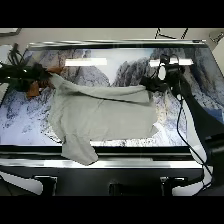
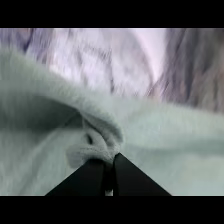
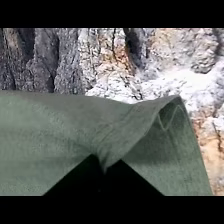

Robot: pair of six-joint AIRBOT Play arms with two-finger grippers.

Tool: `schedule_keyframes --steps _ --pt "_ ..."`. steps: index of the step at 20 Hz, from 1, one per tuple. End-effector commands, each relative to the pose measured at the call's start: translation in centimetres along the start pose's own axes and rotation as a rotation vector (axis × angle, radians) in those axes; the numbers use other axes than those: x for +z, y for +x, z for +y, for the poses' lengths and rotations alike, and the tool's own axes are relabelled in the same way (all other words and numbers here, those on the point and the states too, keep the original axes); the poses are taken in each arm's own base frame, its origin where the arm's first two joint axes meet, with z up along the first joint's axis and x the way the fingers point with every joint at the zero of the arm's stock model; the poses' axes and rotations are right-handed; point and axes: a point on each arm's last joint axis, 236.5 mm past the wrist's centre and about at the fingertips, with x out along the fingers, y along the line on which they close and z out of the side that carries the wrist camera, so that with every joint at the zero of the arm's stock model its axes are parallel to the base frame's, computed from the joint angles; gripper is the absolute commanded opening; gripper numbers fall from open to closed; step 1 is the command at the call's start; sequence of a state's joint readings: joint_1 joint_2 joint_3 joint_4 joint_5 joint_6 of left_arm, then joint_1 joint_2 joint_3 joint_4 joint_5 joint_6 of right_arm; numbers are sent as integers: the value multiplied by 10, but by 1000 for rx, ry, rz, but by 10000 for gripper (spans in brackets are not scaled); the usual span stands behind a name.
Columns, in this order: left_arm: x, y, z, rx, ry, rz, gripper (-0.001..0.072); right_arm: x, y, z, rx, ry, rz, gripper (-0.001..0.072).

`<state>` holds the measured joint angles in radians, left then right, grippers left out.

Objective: Fold the clothes and pants, and hang the long-sleeved shirts on hangers.

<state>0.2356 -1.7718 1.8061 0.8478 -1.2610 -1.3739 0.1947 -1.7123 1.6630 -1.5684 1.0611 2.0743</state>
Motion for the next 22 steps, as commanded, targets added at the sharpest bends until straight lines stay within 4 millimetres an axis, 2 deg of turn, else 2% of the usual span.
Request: schedule_keyframes --steps 1,2,3,4,6,7,8,9,10,11,13,14,16,18,20,22 --pt "-69 29 27 85 -75 291 187 -3 13 2 26 54 27 179" --pt "-80 24 26 82 -78 344 412 -1 7 -7 30 65 53 348" --pt "-93 12 32 89 -87 403 576 3 -3 -20 43 45 87 581" --pt "-105 -4 43 107 -95 462 591 4 -16 -41 48 26 132 656" --pt "-127 -40 69 163 -164 554 590 -16 -43 -105 13 35 297 648" --pt "-133 -54 80 181 -217 556 589 -34 -54 -136 -13 51 398 603" --pt "-140 -64 87 185 -256 535 586 -55 -62 -162 -29 77 500 592" --pt "-151 -68 94 190 -292 513 585 -76 -65 -180 -37 106 580 592" --pt "-169 -69 99 189 -314 503 581 -93 -62 -190 -41 134 622 592" --pt "-195 -66 101 186 -331 505 580 -108 -55 -195 -39 149 641 592" --pt "-248 -54 100 165 -314 523 575 -136 -38 -188 12 148 663 592" --pt "-275 -46 94 131 -301 535 506 -147 -32 -180 56 155 677 592" --pt "-308 -30 82 58 -323 528 490 -162 -27 -171 111 157 709 592" --pt "-327 -18 76 18 -362 531 491 -164 -27 -171 113 158 714 578" --pt "-334 -9 76 26 -365 529 489 -163 -27 -169 120 161 713 558" --pt "-335 2 77 52 -339 511 421 -162 -27 -165 135 164 711 557"
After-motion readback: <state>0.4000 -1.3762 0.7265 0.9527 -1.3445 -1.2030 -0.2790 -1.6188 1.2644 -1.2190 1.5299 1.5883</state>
